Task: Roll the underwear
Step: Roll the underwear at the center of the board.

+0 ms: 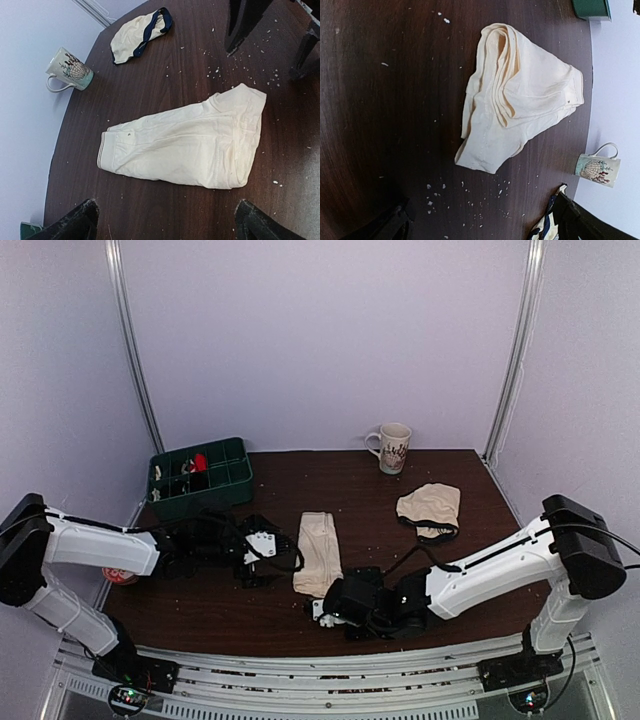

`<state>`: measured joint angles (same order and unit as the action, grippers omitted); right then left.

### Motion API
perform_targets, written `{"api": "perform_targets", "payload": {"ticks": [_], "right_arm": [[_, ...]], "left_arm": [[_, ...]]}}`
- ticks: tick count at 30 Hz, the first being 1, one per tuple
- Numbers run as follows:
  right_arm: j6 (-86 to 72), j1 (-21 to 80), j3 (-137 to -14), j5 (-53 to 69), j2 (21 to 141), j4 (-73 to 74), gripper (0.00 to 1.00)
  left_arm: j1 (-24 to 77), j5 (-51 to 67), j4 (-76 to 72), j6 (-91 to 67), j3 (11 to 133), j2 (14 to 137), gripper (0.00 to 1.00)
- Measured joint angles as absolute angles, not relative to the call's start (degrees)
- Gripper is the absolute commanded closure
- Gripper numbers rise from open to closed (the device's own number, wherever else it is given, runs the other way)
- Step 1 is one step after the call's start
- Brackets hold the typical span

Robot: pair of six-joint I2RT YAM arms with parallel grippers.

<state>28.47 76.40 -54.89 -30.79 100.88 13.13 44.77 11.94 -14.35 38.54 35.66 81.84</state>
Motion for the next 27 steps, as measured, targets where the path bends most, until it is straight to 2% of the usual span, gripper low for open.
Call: {"api": "perform_targets", "payload": {"ticks": [9, 17, 20, 23, 27], "right_arm": [[40.2, 74.8, -53.7, -28.6, 100.0, 9.8, 0.02], [45.5, 71.8, -57.0, -26.6, 104.7, 6.3, 0.06], [46.7, 71.3, -58.2, -26.2, 106.1, 5.0, 0.11], [47.6, 70.9, -58.9, -25.4, 107.0, 4.1, 0.23], [48.2, 69.9, -59.9, -24.0, 108.4, 3.5, 0.27]], "left_arm": [[37.6, 19.7, -21.2, 37.6, 30.2, 76.9, 0.02], [34.4, 24.6, -24.4, 35.6, 30.2, 79.1, 0.02], [34.4, 25.3, -24.5, 35.4, 30.2, 79.5, 0.02], [34.4, 25.6, -24.6, 35.4, 30.2, 79.5, 0.02], [34.4, 25.8, -24.6, 35.3, 30.2, 79.5, 0.02]]}}
